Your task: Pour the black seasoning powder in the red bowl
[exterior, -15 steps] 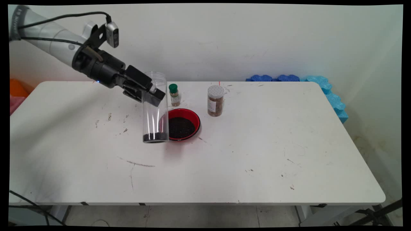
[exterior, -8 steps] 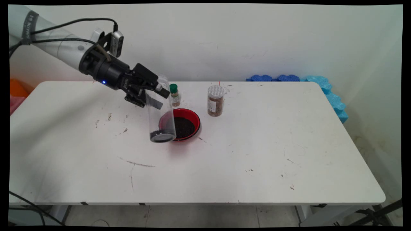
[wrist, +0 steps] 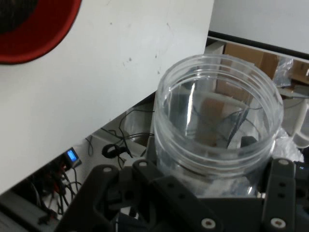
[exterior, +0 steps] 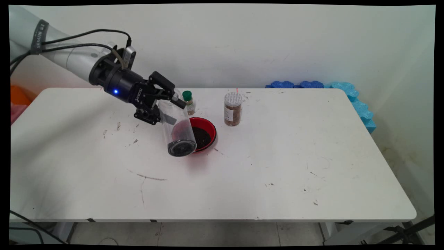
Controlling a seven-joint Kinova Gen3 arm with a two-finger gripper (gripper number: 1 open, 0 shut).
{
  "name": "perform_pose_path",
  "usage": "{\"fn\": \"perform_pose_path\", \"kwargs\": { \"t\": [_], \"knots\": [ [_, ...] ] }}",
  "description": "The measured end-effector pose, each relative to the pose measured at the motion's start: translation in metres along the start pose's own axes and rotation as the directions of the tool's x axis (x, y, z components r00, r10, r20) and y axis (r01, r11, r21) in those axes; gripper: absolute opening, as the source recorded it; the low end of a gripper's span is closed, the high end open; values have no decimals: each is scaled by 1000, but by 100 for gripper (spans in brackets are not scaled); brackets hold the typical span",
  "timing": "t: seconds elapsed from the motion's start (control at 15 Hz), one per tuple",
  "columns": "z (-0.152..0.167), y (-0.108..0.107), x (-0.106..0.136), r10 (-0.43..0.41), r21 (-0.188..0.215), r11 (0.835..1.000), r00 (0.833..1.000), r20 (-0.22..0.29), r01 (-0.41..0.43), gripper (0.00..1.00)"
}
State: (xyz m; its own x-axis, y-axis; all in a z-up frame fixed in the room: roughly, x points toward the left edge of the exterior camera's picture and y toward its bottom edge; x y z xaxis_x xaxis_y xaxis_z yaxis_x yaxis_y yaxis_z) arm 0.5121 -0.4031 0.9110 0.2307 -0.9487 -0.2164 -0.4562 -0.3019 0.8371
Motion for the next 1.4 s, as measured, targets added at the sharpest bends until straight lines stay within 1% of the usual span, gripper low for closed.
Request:
{"fn": "perform_pose_path", "kwargs": {
  "t": [0.27,0.53,0.73,1.0,1.2,1.4],
  "knots": [
    [5,-3,1,-85,-2,996,996,12,85,0],
    [9,-4,4,-128,-10,992,992,17,128,0],
    [15,-6,8,-181,-22,983,983,25,182,0],
    [23,-9,12,-271,-24,962,961,55,273,0],
    [29,-13,16,-335,-29,941,939,76,338,0],
    [33,-16,23,-398,-39,915,913,88,402,0]
  ]
}}
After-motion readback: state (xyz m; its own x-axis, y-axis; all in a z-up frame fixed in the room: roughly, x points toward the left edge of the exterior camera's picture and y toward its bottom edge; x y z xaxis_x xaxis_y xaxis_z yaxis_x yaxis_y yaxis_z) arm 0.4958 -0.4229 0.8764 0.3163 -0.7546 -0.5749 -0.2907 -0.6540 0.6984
